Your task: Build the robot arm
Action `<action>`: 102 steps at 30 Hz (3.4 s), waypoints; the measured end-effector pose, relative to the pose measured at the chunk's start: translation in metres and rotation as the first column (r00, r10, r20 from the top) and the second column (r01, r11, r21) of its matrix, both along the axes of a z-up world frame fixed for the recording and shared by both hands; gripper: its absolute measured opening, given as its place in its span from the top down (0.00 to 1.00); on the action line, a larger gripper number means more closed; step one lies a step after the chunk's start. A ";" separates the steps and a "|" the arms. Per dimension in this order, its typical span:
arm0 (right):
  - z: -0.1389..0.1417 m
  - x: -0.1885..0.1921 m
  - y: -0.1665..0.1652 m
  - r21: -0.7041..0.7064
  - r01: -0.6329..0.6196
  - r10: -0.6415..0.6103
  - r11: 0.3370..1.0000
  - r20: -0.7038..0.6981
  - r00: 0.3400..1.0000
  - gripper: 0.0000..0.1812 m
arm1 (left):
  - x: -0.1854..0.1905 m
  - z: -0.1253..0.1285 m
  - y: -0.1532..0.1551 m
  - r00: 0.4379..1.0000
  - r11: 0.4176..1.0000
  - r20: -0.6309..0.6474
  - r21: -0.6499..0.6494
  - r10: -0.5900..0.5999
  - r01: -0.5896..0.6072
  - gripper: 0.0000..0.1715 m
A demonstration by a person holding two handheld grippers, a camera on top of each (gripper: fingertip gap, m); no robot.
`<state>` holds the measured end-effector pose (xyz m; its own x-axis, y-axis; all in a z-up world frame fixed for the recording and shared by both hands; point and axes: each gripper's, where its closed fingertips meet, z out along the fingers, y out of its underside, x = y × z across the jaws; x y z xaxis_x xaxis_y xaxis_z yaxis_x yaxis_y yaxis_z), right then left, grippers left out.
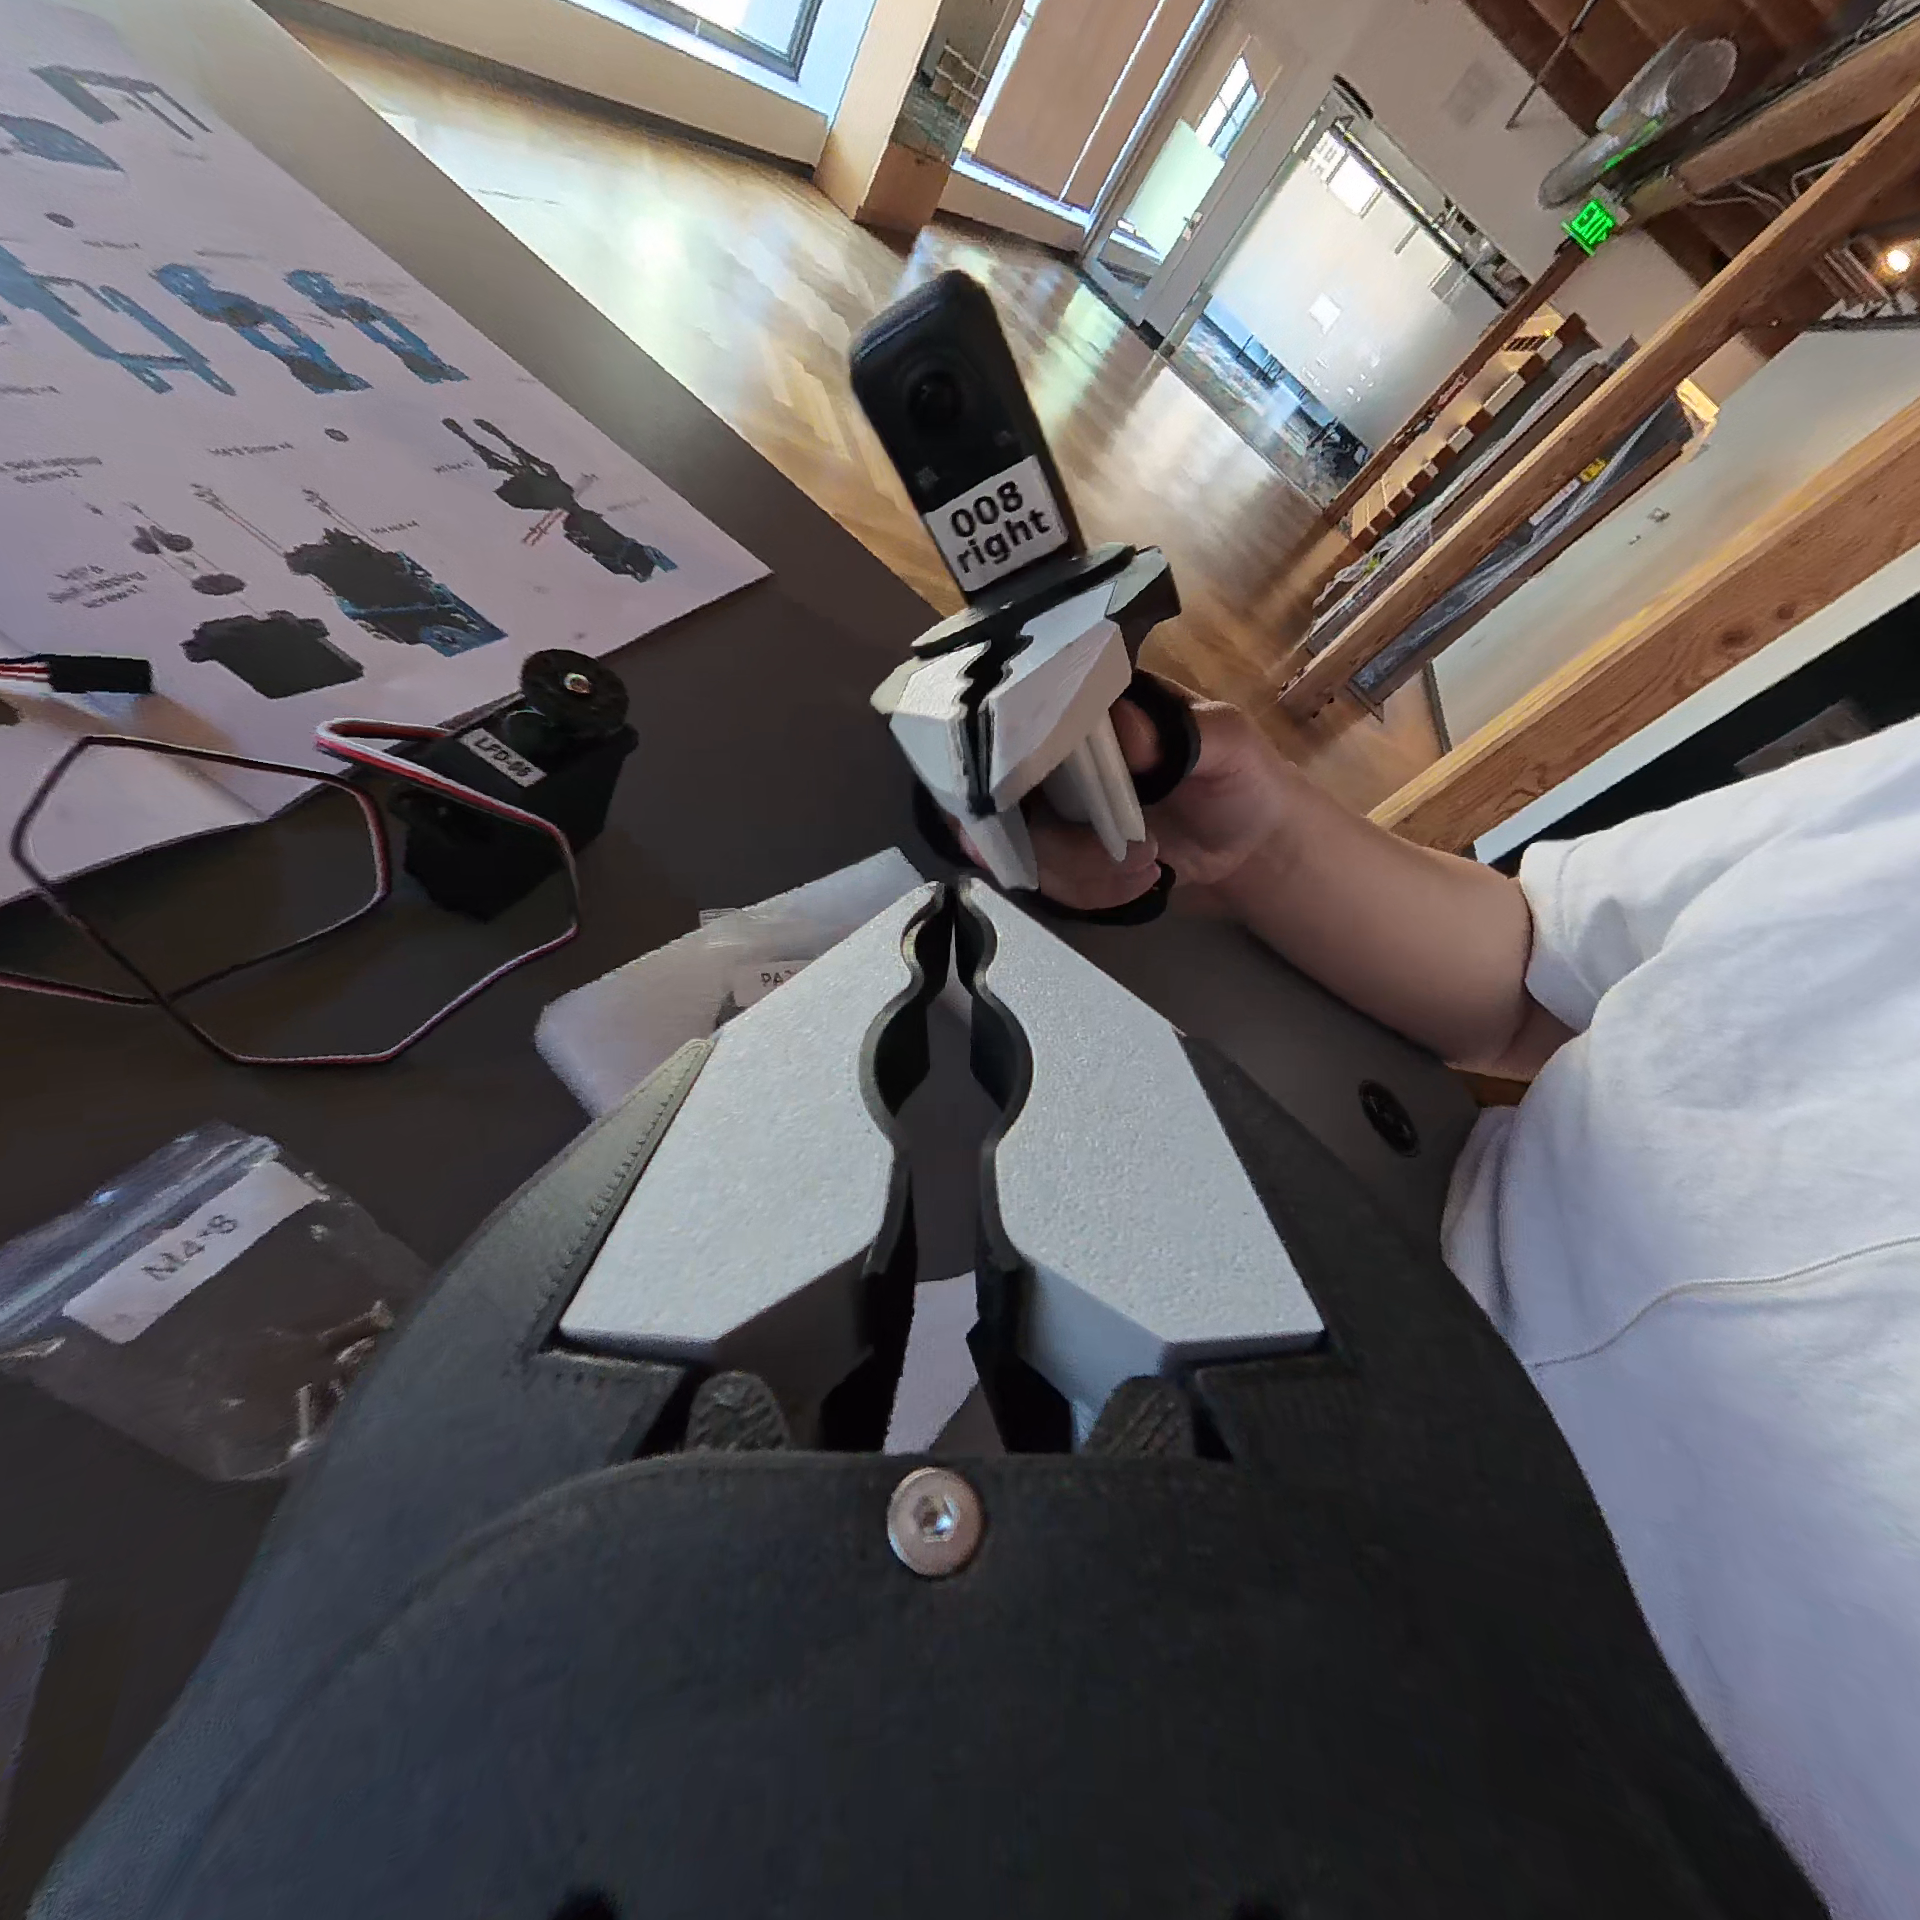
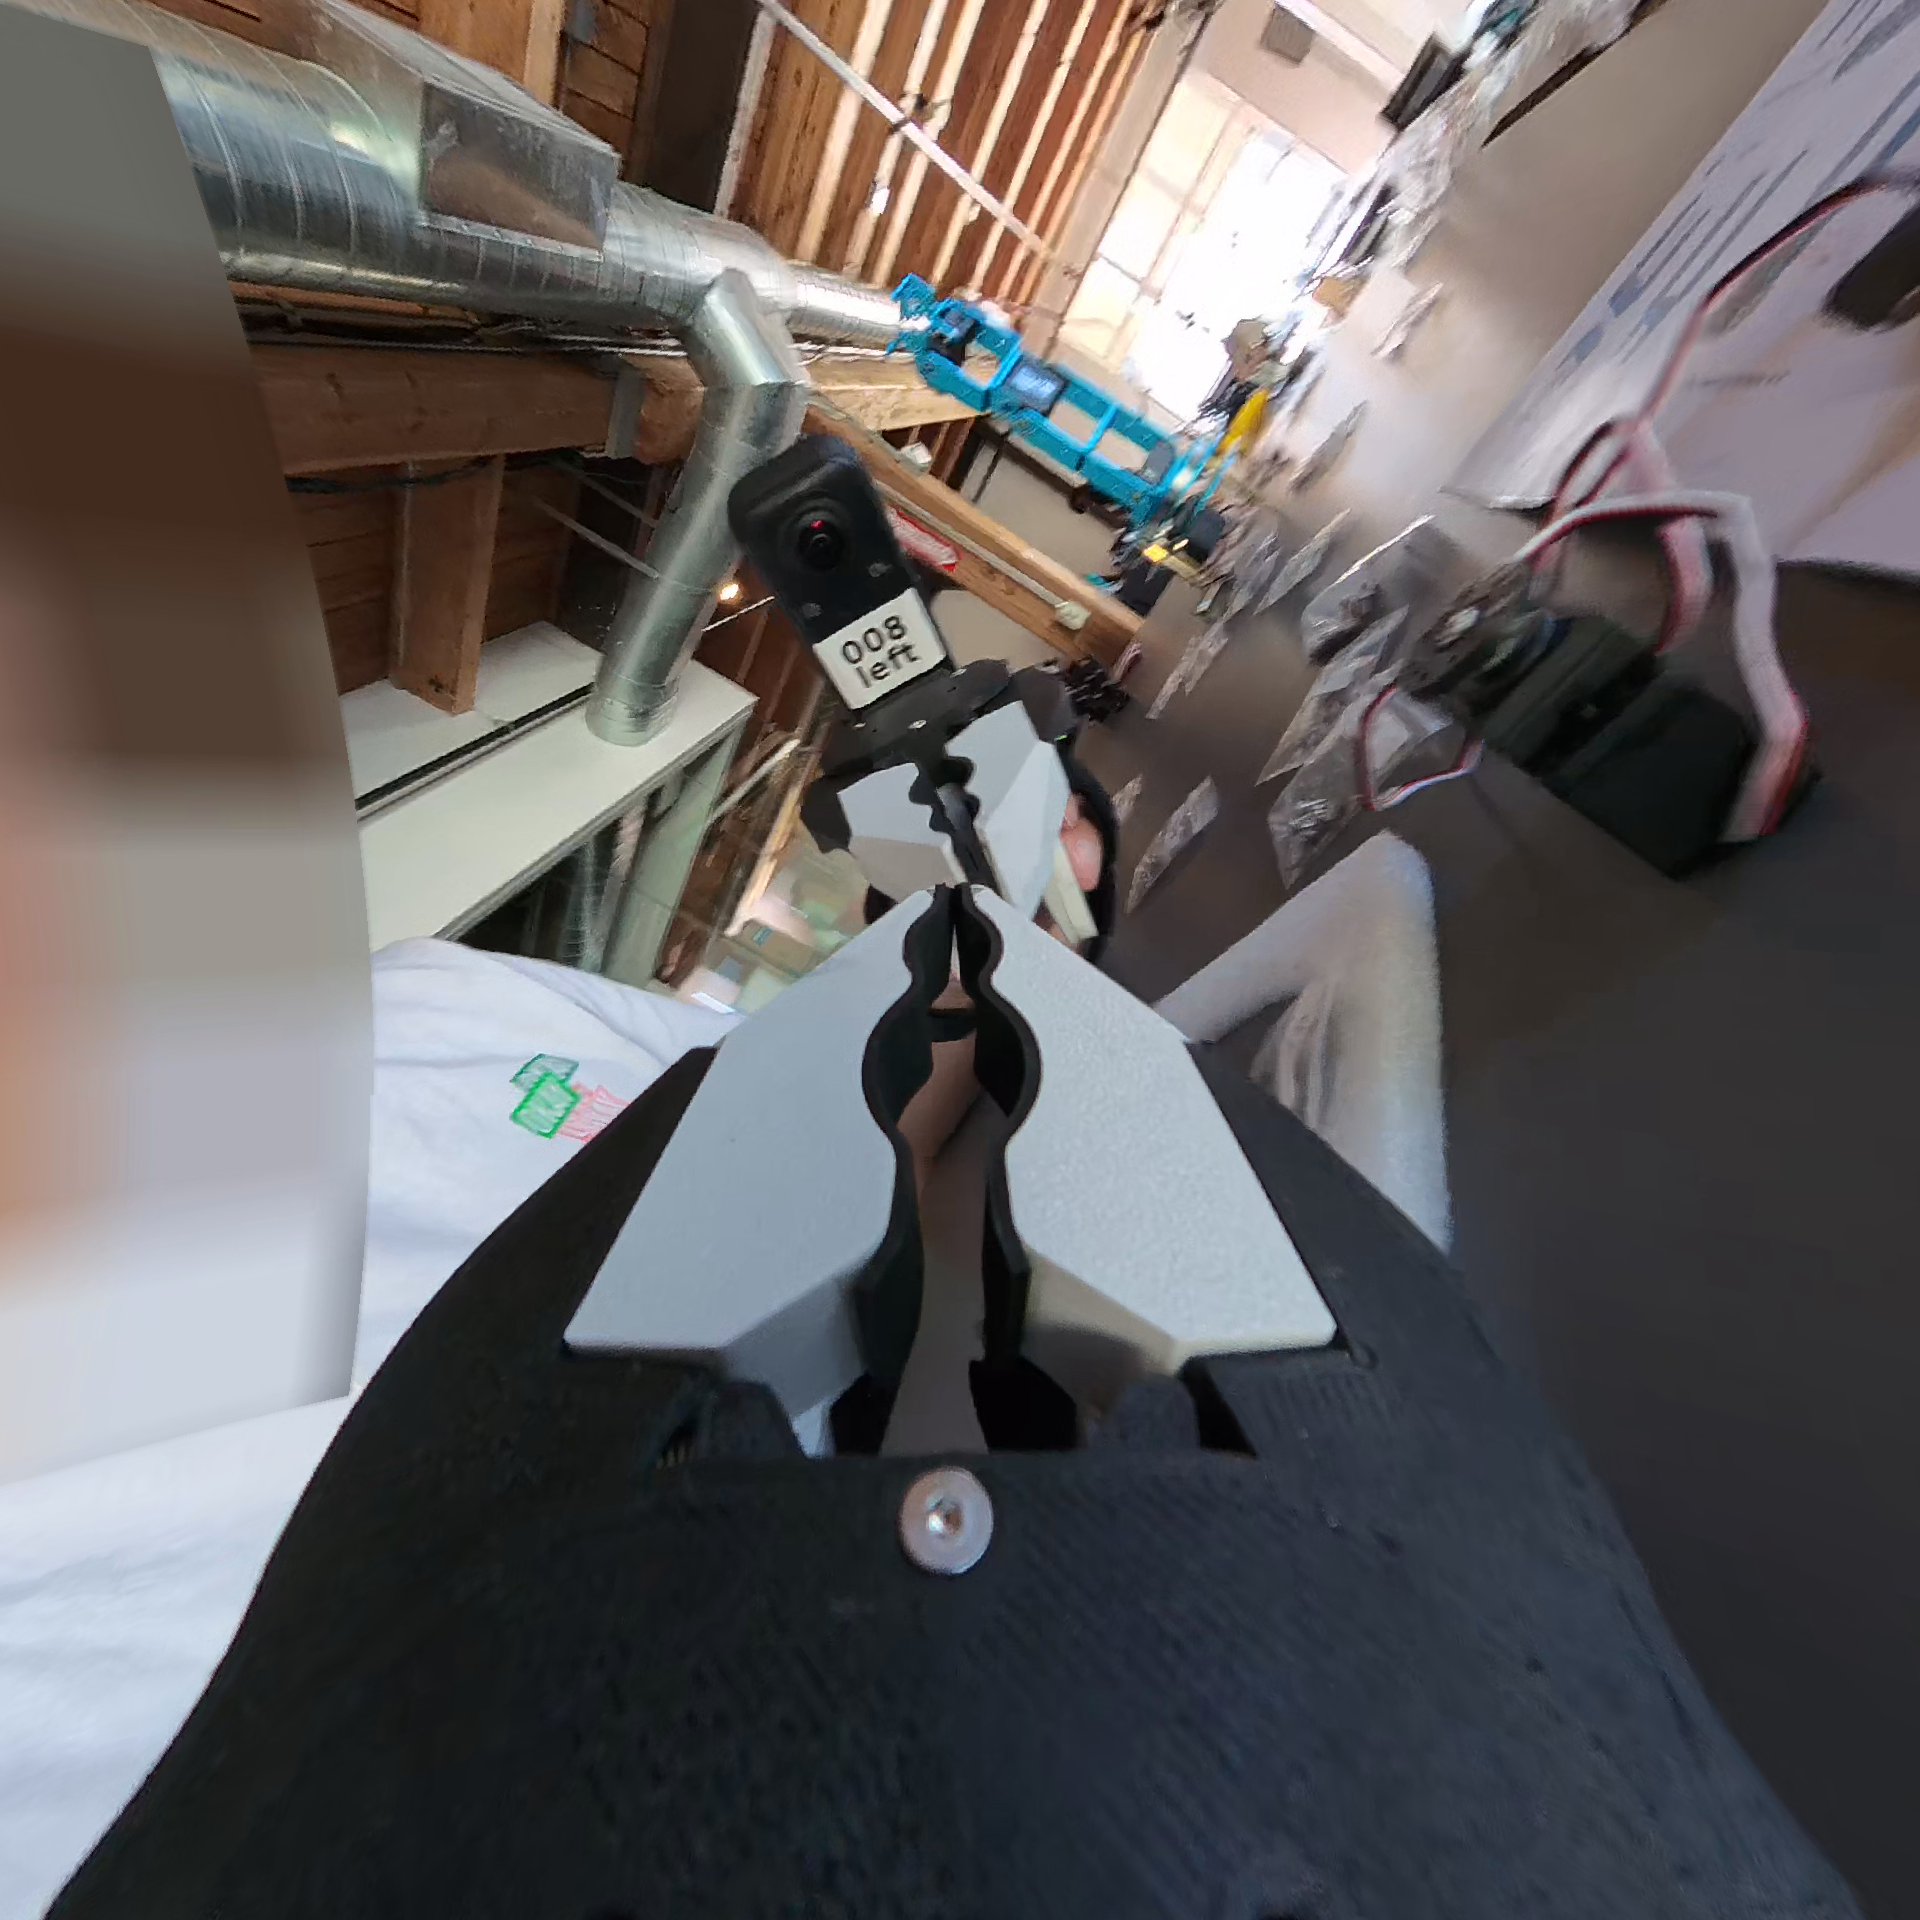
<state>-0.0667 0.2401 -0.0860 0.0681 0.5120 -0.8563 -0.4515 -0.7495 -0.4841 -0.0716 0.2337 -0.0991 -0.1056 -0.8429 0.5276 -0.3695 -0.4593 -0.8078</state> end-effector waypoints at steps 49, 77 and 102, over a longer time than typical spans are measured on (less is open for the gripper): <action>-0.010 0.005 0.009 0.445 0.125 -0.379 0.887 0.546 0.747 0.99 | -0.007 0.017 0.003 0.998 0.990 0.067 -0.142 -0.012 0.021 1.00; 0.003 -0.016 0.021 0.816 -0.144 -0.820 0.560 0.571 0.047 0.99 | -0.003 0.019 0.024 0.968 0.920 0.083 -0.339 0.237 -0.197 0.97; -0.024 -0.023 0.016 0.591 0.039 -0.537 0.806 0.702 0.467 0.92 | -0.007 -0.003 0.025 0.989 0.972 -0.018 -0.182 0.147 -0.148 1.00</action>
